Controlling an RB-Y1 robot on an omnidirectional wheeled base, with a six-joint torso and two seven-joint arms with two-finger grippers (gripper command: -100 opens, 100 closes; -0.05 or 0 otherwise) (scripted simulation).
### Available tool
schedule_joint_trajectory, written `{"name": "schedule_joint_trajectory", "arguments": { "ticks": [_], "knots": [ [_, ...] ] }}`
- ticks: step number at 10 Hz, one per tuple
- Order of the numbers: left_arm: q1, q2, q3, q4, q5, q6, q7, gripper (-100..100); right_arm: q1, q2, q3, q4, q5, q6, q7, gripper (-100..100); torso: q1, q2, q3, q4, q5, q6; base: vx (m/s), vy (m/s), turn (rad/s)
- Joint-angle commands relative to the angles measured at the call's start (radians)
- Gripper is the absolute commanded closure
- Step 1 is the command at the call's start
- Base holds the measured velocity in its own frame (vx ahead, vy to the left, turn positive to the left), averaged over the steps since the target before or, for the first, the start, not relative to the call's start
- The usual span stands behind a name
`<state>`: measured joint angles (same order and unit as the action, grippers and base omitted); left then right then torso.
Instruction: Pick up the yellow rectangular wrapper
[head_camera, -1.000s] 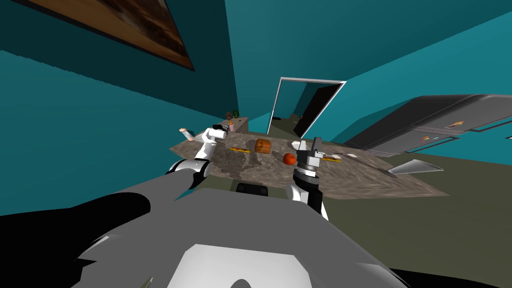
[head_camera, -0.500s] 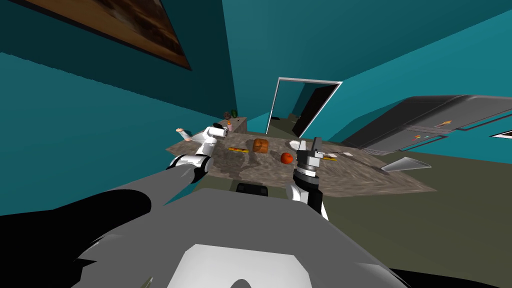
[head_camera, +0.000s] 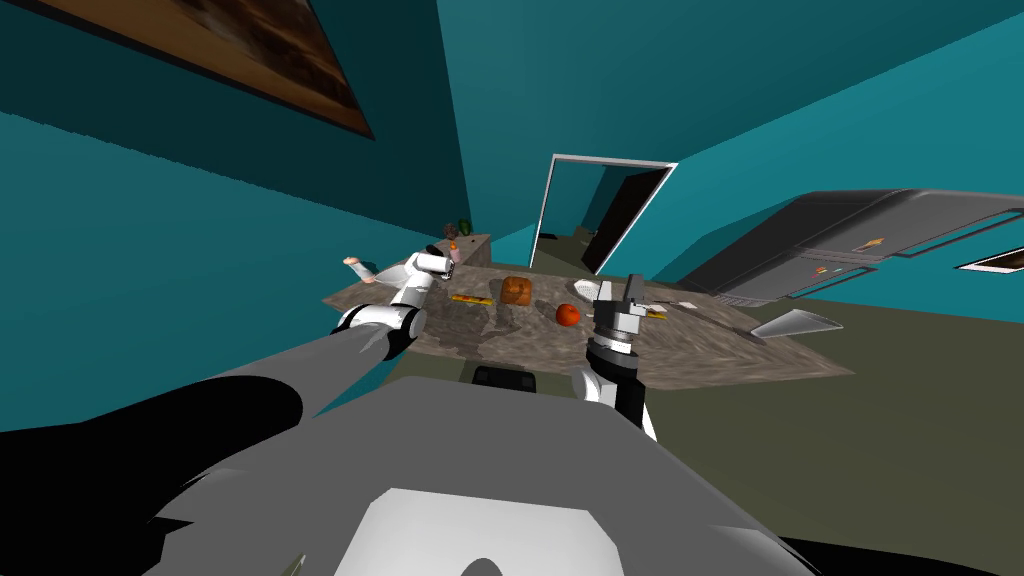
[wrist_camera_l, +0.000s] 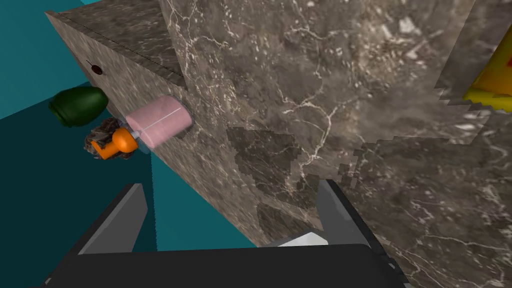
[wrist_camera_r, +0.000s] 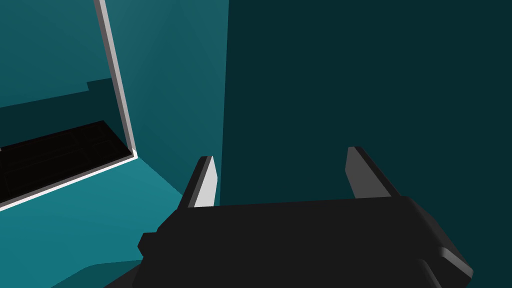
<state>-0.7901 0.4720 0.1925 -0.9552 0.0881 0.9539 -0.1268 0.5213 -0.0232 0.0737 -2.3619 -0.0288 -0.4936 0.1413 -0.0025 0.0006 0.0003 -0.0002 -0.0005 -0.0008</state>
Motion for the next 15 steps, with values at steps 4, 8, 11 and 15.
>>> {"name": "schedule_joint_trajectory", "arguments": {
  "ticks": [4, 8, 11, 15],
  "knots": [
    [-0.041, 0.013, 0.01, 0.106, 0.006, 0.063, -0.009, -100, 0.0, 0.0, 0.0, 0.0, 0.0, 0.0, 0.0, 0, 0.0, -0.001, 0.0, 0.0, 0.0, 0.0, 0.005, -0.034, -0.018],
    [-0.092, 0.028, 0.027, 0.236, 0.015, 0.158, -0.021, -100, 0.0, 0.0, 0.0, 0.0, 0.0, 0.0, 0.0, 0, -0.001, -0.001, 0.0, 0.0, 0.0, 0.0, 0.008, -0.052, -0.041],
    [-0.114, 0.035, 0.035, 0.294, 0.019, 0.201, -0.027, -100, 0.0, 0.0, 0.0, 0.0, 0.0, 0.0, 0.0, 0, -0.001, -0.001, -0.001, 0.0, 0.0, 0.0, 0.013, -0.044, -0.028],
    [-0.15, 0.045, 0.05, 0.403, 0.027, 0.265, -0.036, -100, 0.0, 0.0, 0.0, 0.0, 0.0, 0.0, 0.0, 0, 0.001, -0.001, 0.0, 0.0, 0.0, 0.0, 0.011, -0.031, -0.035]
  ]
}}
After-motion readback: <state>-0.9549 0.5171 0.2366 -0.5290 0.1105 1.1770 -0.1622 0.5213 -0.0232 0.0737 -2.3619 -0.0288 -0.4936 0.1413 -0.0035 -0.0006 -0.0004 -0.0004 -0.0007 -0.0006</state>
